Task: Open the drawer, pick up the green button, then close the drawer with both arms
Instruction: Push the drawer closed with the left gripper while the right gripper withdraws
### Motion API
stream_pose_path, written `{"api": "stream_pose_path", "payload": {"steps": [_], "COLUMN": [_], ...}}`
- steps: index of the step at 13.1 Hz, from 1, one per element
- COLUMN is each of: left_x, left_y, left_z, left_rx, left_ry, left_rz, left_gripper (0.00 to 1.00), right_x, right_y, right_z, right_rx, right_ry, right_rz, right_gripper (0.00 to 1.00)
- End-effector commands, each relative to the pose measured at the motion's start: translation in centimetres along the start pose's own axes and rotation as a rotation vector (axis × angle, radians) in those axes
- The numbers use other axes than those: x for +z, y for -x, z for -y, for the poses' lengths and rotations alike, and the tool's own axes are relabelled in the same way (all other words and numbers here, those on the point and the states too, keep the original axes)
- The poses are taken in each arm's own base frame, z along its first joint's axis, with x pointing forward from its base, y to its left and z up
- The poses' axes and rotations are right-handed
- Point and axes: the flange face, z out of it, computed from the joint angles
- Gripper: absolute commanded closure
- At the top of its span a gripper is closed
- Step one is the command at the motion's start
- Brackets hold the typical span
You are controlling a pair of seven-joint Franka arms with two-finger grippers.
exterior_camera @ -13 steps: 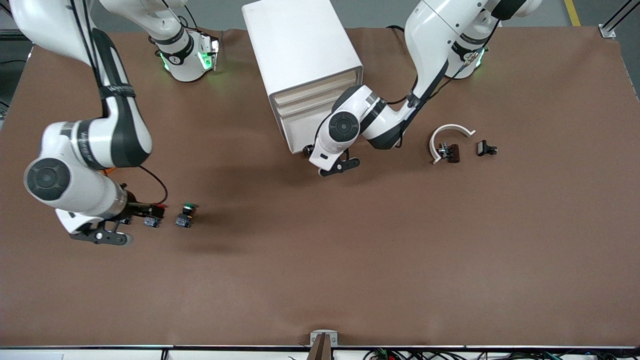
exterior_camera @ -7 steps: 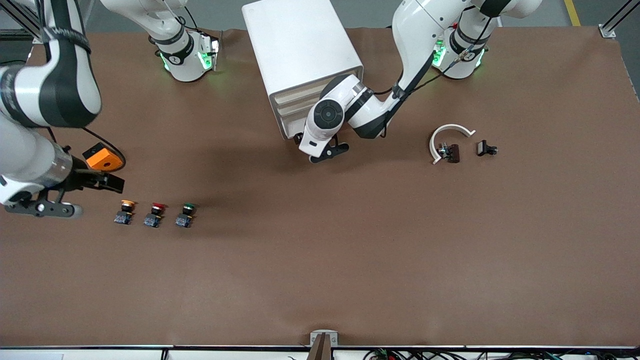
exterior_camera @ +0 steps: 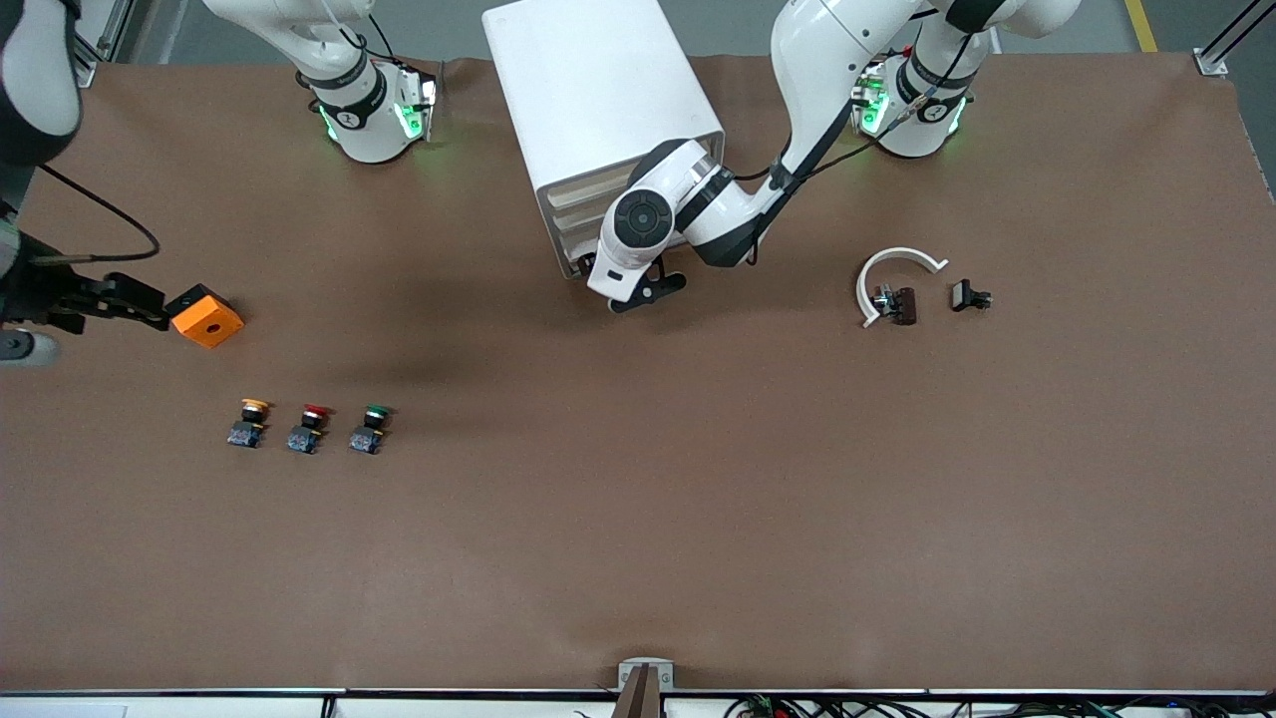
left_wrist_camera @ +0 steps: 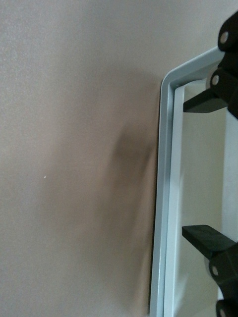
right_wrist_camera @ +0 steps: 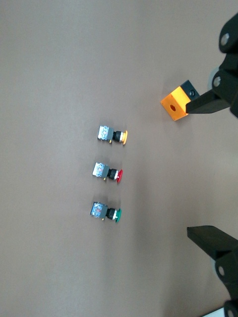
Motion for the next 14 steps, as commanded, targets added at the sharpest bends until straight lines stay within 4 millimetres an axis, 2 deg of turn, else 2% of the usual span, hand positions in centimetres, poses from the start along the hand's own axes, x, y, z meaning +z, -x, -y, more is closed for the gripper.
{"api": "stream_pose_path", "payload": {"steps": [1,9,12,14], "left_x": [-0.2,-0.6,-0.6,-1.9], "left_y": [0.5,0.7,0.6,-0.7], "left_z": [-0.4,-0.7,-0.6,-0.5], "left_rx": [-0.024,-0.073,-0.073,-0.080], "left_ry": [0.023,0.052,0.051,0.071], "left_rz": [0.020,0.082,0.081,0.067], "left_gripper": [0.00,0.00,0.00,0.00], "right_x": [0.0,-0.2,-0.3,-0.4], "right_y": [0.6,1.3,1.9,1.9], "right_z": [-0.3,-0.3,-1.0,-1.7], "right_rx": [-0.010,0.002,0.016,0.027], "right_ry": [-0.017,-0.021,-0.025,-0.023], "right_rz": [0.006,0.027,0.046,0.045], "right_gripper": [0.00,0.00,0.00,0.00]}}
